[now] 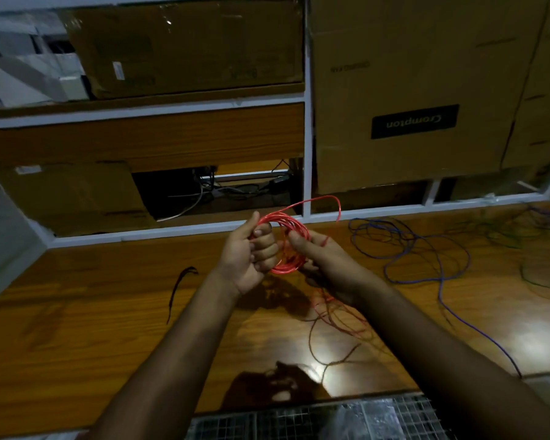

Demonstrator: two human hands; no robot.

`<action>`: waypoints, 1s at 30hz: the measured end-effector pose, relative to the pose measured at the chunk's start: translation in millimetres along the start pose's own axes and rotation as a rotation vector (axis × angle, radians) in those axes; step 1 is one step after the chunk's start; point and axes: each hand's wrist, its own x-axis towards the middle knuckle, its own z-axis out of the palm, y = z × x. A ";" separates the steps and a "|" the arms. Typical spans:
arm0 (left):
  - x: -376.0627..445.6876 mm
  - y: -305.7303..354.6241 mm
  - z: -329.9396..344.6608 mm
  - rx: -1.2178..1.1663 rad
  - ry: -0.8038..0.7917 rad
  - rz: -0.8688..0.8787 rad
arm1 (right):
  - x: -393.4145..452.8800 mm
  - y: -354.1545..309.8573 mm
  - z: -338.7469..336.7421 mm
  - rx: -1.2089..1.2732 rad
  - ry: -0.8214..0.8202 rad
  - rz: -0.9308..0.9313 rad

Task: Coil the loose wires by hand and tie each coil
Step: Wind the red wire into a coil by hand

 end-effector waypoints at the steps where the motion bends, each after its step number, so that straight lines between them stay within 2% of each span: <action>1: -0.2 -1.1 0.6 -0.016 -0.007 -0.005 | 3.3 -0.4 5.9 0.025 0.043 -0.018; 3: -2.0 0.1 -0.5 -0.034 -0.038 -0.019 | 9.4 2.7 7.0 0.062 0.085 -0.031; 7: -9.8 -0.3 -1.9 -0.026 -0.117 -0.058 | 10.8 -3.0 -4.3 0.144 -0.033 0.054; 10: -13.0 -6.1 -3.4 -0.053 -0.131 -0.077 | 10.6 -14.6 -8.9 0.100 -0.103 0.131; 13: -14.3 -7.8 -4.2 -0.068 -0.144 -0.069 | 11.9 -19.5 -13.4 0.181 -0.148 0.159; 20: -15.3 -1.6 -3.9 -0.097 -0.189 -0.039 | 10.5 -21.5 -16.5 0.252 -0.113 0.120; 25: -12.9 -1.7 -4.5 -0.083 -0.145 -0.034 | 9.5 -18.2 -21.5 0.026 0.088 0.087; 30: -12.3 0.0 -7.4 -0.075 -0.105 -0.019 | -3.8 -33.5 -38.7 0.018 -0.041 0.050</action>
